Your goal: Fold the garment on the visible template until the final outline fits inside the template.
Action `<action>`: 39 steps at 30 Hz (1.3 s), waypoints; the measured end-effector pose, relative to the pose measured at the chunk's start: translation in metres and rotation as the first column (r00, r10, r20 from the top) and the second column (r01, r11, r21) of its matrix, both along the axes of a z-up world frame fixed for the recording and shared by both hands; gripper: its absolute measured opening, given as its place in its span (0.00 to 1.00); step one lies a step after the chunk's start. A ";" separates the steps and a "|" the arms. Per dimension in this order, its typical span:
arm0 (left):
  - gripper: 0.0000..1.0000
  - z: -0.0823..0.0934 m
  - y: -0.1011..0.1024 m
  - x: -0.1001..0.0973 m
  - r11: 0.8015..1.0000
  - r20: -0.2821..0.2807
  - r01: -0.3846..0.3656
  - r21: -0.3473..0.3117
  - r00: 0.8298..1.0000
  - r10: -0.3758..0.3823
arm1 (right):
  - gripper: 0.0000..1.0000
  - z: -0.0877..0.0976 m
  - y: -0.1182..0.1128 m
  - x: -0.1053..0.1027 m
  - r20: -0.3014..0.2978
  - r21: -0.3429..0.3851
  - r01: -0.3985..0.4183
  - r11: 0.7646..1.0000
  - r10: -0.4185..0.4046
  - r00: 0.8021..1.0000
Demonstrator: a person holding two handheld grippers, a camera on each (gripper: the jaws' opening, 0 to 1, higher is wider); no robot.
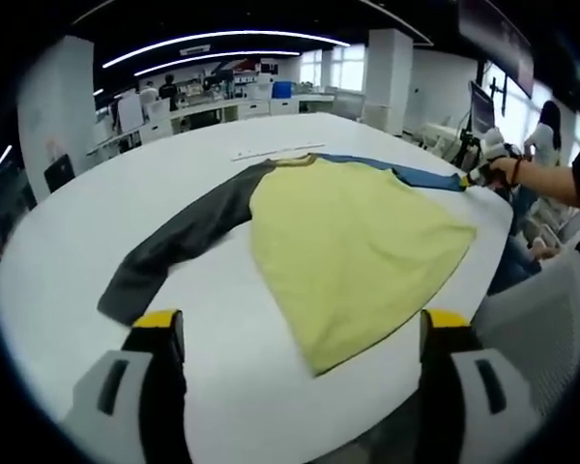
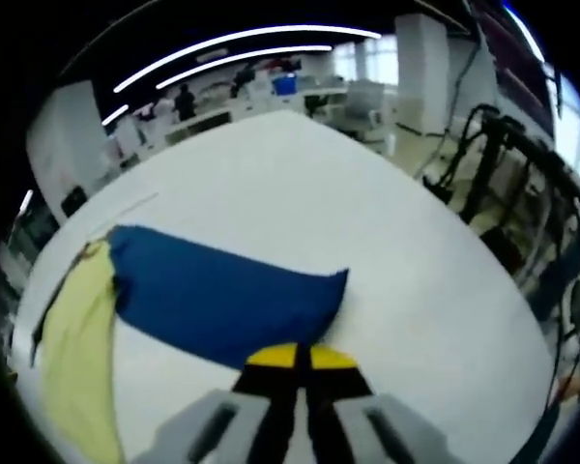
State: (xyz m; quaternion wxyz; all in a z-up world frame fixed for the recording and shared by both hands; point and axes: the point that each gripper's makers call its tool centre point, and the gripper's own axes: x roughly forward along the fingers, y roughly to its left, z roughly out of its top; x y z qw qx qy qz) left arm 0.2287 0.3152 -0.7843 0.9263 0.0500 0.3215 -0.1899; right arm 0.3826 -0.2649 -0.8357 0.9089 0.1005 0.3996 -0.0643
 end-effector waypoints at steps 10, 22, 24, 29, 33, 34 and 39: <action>0.99 -0.003 0.010 -0.001 1.000 0.005 -0.020 0.002 1.000 0.020 | 0.00 0.019 0.014 0.024 0.063 0.026 -0.034 0.999 0.032 0.998; 0.99 -0.002 0.006 -0.003 0.999 0.016 -0.022 -0.034 1.000 0.023 | 0.00 0.039 0.050 0.042 0.090 0.028 -0.108 0.994 0.105 0.990; 0.99 -0.002 0.007 -0.003 0.999 0.017 -0.022 -0.034 1.000 0.022 | 0.00 0.039 0.049 0.050 0.094 0.030 -0.118 0.993 0.115 0.989; 0.99 -0.002 0.005 -0.004 0.999 0.013 -0.027 -0.029 1.000 0.027 | 0.00 0.043 0.063 0.054 0.097 0.031 -0.145 0.989 0.142 0.985; 0.99 -0.002 0.006 -0.004 0.999 0.014 -0.031 -0.029 0.999 0.032 | 0.00 0.044 0.072 0.066 0.103 0.033 -0.170 0.985 0.166 0.981; 0.99 -0.002 0.007 -0.004 0.999 0.014 -0.033 -0.029 0.999 0.033 | 0.00 0.044 0.074 0.068 0.104 0.034 -0.176 0.984 0.171 0.980; 0.99 -0.003 0.007 -0.006 0.999 0.008 -0.041 -0.022 0.999 0.041 | 0.00 0.051 0.092 0.072 0.113 0.033 -0.207 0.978 0.203 0.973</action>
